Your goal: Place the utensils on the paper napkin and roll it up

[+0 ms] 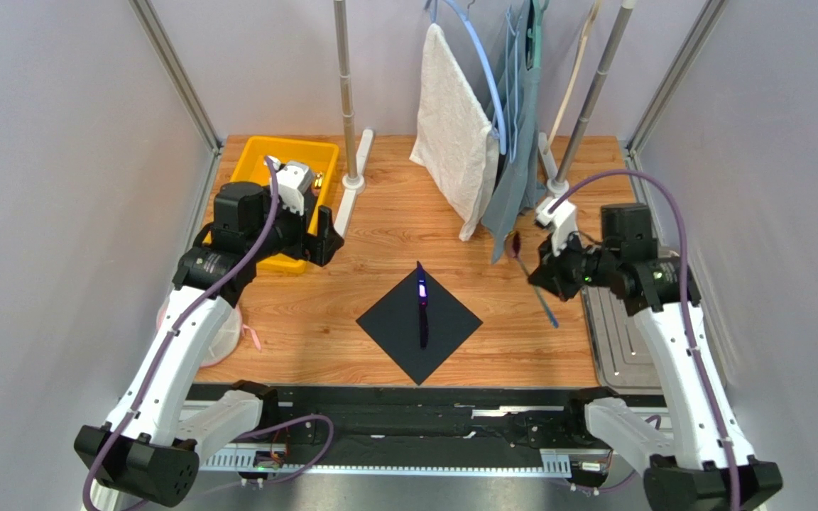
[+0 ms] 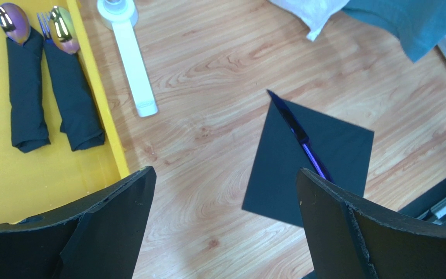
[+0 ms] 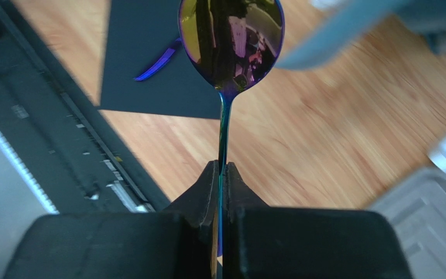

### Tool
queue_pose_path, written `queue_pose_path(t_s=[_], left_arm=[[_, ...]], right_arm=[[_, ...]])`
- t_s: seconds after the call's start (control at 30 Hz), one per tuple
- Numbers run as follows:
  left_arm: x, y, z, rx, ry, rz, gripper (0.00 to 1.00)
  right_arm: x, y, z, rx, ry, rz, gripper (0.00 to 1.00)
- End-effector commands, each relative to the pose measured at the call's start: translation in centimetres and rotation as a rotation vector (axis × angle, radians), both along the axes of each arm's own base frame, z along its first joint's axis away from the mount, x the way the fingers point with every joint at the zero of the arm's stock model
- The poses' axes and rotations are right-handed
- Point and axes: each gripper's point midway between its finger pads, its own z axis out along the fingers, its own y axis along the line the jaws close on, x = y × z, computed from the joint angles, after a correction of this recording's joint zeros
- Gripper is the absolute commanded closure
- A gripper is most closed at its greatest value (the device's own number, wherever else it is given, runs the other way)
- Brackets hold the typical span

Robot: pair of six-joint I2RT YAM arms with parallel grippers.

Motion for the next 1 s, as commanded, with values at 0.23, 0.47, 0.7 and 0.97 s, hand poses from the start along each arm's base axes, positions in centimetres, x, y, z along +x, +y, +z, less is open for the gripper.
queue_pose_path(t_s=[0.23,0.47,0.7,0.97], left_arm=[[1.7,2.7,-0.1,-0.105,0.026,0.312,0.01],[2.5,3.9,-0.3,-0.128,0.035,0.405,0.02],[2.8,3.3,-0.8,-0.158,0.047,0.395,0.01],[2.7,3.2,-1.3,-0.167,0.044,0.383,0.01]], right_arm=[[1.1,13.4,-3.7,0.016,0.148,0.142,1.00],[5.2,20.0,-5.8,0.073,0.327,-0.218,1.00],[8.4,21.3,-10.3,-0.009,0.460,-0.559,1.00],[7.4,22.7,-14.4,-0.117,0.516,-0.610,1.00]])
